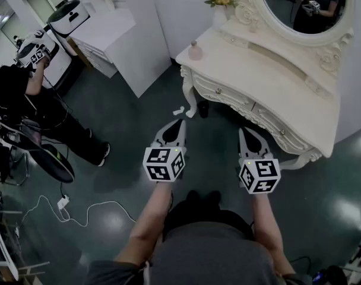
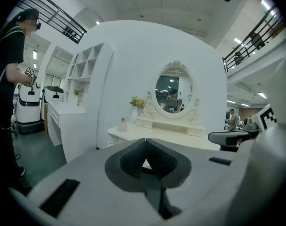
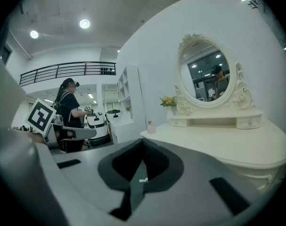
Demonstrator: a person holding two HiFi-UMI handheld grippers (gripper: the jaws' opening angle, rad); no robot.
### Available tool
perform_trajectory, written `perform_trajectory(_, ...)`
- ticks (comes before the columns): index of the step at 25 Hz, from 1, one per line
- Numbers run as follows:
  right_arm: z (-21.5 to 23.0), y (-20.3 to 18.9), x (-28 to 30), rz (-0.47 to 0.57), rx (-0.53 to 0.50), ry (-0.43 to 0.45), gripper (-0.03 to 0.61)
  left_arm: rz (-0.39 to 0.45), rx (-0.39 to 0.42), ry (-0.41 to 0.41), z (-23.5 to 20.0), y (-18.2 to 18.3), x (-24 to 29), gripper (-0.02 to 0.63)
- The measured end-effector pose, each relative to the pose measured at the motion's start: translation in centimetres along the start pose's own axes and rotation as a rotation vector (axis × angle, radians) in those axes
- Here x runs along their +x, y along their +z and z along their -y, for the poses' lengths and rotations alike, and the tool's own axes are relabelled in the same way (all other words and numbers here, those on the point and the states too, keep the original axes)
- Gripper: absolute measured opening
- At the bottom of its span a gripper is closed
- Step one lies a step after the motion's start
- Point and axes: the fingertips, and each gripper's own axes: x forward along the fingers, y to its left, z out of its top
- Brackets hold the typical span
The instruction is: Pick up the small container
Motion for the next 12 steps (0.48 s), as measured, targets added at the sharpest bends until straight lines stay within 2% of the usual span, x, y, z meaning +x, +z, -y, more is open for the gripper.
perform_trajectory(12, 1.9, 0.2, 0.1, 0.029, 0.026, 0.017, 0.003, 0.017, 0.034, 0.034, 0.7, 0.6, 1.3, 0.008)
